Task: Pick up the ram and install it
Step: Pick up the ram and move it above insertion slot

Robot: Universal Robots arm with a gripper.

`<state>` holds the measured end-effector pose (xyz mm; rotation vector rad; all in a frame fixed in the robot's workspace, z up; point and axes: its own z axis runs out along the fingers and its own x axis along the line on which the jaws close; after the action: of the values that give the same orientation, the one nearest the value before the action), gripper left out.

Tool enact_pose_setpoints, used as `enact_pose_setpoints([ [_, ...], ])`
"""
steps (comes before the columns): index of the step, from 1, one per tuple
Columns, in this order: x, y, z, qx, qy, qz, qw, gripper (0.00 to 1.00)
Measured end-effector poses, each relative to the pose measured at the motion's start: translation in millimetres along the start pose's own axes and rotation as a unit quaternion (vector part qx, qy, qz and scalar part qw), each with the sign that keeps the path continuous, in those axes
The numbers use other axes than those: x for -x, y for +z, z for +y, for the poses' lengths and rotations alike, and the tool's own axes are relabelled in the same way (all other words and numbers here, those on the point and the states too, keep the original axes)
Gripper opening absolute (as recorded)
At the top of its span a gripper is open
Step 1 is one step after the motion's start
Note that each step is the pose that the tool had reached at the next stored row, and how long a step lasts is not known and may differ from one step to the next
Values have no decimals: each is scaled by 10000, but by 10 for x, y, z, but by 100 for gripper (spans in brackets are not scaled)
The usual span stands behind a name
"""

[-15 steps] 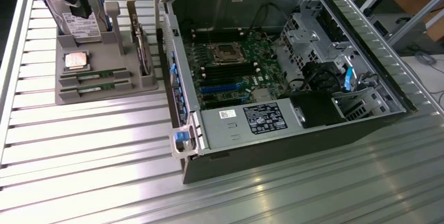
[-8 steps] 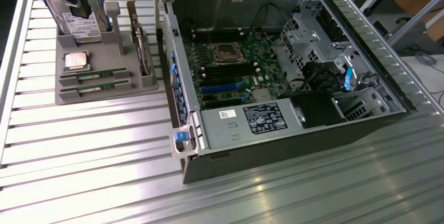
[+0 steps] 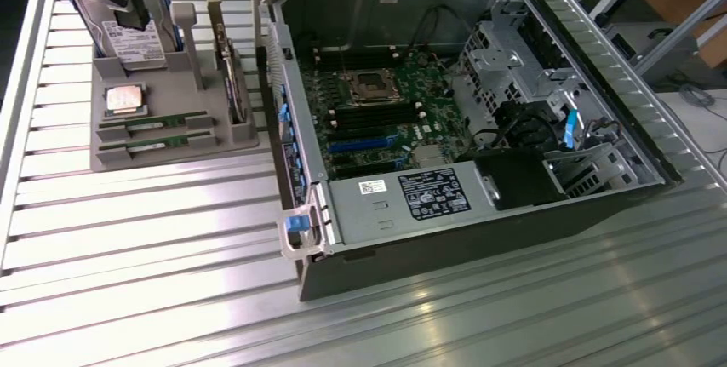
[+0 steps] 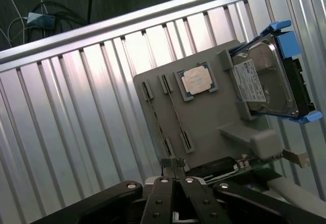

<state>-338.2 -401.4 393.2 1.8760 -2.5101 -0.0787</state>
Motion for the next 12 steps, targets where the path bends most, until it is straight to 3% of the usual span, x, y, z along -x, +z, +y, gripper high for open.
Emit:
enact_pose_setpoints([
  [12, 0, 0, 0, 9, -365, 16, 9993, 11],
])
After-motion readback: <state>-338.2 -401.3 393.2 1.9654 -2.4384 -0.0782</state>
